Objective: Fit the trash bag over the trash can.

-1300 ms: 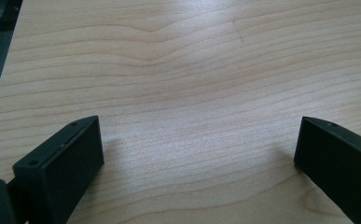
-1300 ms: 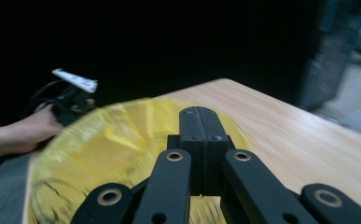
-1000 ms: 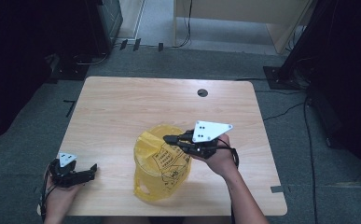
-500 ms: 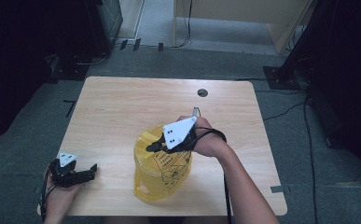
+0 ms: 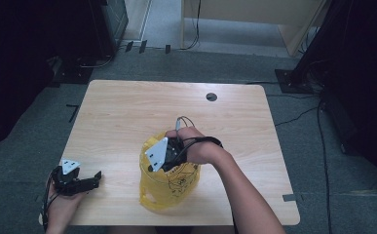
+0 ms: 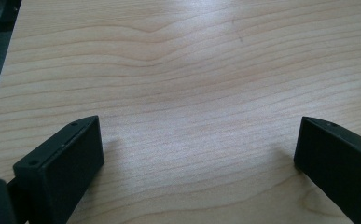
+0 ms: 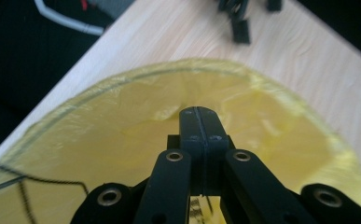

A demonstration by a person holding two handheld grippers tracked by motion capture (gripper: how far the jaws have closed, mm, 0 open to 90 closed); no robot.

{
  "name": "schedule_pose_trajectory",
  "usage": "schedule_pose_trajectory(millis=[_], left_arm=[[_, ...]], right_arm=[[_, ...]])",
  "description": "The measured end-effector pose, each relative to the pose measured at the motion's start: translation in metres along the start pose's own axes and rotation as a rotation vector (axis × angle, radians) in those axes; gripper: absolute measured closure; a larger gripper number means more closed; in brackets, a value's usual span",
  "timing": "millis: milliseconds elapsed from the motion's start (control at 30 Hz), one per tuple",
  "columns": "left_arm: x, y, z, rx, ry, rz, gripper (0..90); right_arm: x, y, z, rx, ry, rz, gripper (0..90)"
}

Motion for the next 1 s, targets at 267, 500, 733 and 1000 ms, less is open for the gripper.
schedule_pose_trajectory(millis=[267,500,733,1000], left_arm=[[0.0,0.0,0.0,0.0,0.001,0.001,0.8],[0.0,0.0,0.0,0.0,0.001,0.001,0.9],[0.0,0.0,0.0,0.0,0.003,0.003,0.9],[0.0,0.0,0.0,0.0,0.002,0.002,0.9]], right_arm=[[0.004,-0.026,-0.004,0.074,0.051,-0.095,90.0],[0.0,-0.043,-0.001,0.127,0.019,-0.131,90.0],[-0.006,-0.056,0.001,0.168,-0.023,-0.164,90.0],[-0.011,-0.079,0.0,0.219,-0.033,-0.228,90.0]])
Point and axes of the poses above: each handheld gripper's, and its own axes: y roughly backward along the jaws, x roughly out of its top, z roughly to its right, the point moved 1 cm from there along -y, roughly forward along the jaws, and after that the axes turned 9 degrees about -x, right-handed, at the moved point
